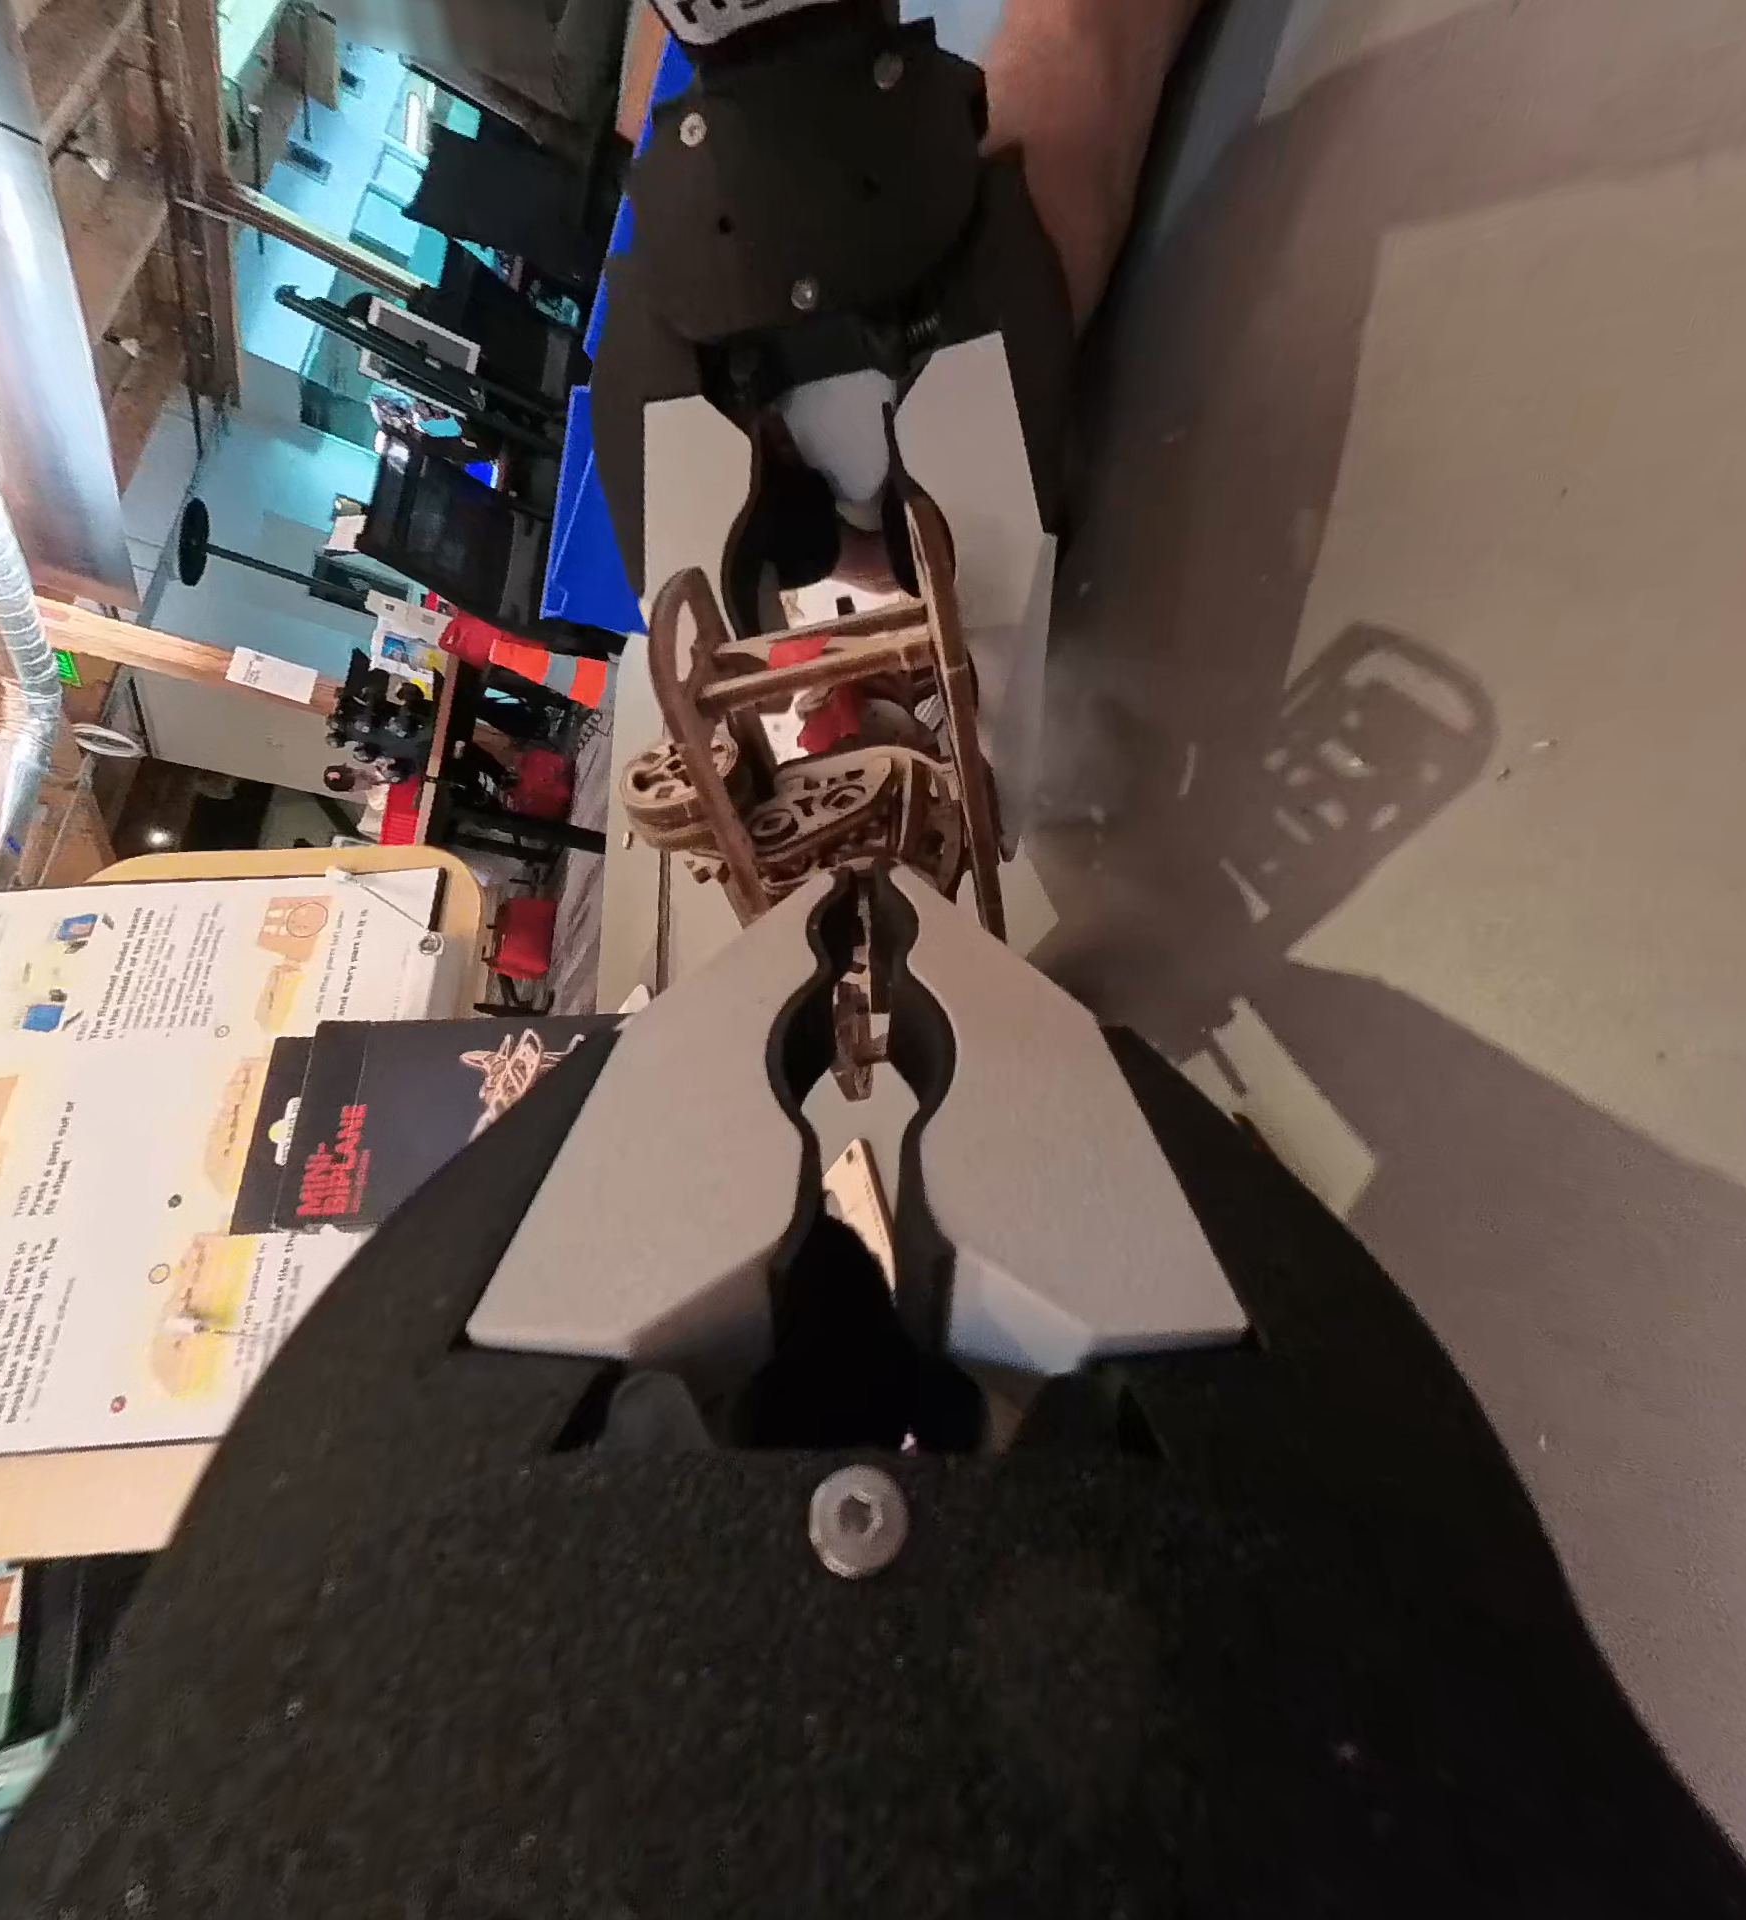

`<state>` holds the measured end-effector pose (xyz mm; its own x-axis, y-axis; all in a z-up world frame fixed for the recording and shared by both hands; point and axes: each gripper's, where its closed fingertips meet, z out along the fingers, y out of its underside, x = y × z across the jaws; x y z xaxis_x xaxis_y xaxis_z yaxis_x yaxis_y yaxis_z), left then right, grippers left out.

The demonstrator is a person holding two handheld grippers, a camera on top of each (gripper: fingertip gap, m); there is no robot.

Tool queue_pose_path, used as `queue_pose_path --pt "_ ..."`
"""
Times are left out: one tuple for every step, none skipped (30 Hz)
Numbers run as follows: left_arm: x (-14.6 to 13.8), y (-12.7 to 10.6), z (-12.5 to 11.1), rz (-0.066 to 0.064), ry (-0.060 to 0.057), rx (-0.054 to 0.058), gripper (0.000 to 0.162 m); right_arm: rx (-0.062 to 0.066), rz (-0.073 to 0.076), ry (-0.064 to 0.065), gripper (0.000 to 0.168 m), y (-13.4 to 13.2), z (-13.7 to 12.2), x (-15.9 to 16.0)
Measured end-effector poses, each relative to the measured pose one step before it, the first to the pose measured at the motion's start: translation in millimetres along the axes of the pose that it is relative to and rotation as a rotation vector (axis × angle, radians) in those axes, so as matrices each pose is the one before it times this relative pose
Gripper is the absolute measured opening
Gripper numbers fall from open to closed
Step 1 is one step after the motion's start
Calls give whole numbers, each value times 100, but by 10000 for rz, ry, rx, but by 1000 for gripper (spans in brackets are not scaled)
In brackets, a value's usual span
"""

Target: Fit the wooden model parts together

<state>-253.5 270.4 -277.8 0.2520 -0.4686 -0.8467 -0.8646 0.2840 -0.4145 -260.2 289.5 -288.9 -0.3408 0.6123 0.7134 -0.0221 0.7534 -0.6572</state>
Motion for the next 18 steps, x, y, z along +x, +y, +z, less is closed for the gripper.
queue_pose_path --pt "-179 -42 -27 -81 -229 151 0 4 50 -3 53 21 -24 33" --pt "-344 -83 -78 -76 -398 203 0 66 153 -48 53 -37 -41 32" --pt "-253 2 -141 -113 -374 159 0 76 177 -76 53 -48 -39 -18" --pt "-27 81 -165 -218 -195 101 0 20 61 -12 53 10 0 32" --pt "-82 116 -184 -442 -182 56 0 -5 38 2 53 15 3 16" --pt "-74 36 -221 -554 -138 107 0 -2 72 -2 53 32 -13 33" --pt "-6 -135 -297 -633 -45 203 0 0 141 4 53 72 -29 91" --pt "45 -276 -296 -721 72 260 0 1 207 9 53 83 -30 112" --pt "-208 -249 -253 -744 -28 231 0 18 204 18 53 89 -34 117" --pt "-346 -335 -249 -651 -58 302 0 -40 114 38 53 178 -56 104" --pt "-317 -543 -209 -571 21 428 0 -97 -42 69 54 231 -52 54" --pt "-256 -502 -140 -535 72 386 0 -144 -191 105 53 239 -64 28" --pt "-430 -313 -107 -498 -78 240 0 -123 -150 109 54 198 -67 -41" --pt "-282 -371 -114 -368 -36 272 0 -27 -2 99 54 98 -86 -62" --pt "-52 -425 -109 -197 45 309 0 -25 7 46 54 117 -96 -78" --pt "-153 -389 -88 -76 -106 249 0 33 12 11 54 2 -138 -75" --pt "-70 -377 -19 -50 -94 211 0 47 66 16 53 -65 -202 -78" --pt "69 -235 36 -74 -19 102 0 22 122 40 54 -87 -236 -134"
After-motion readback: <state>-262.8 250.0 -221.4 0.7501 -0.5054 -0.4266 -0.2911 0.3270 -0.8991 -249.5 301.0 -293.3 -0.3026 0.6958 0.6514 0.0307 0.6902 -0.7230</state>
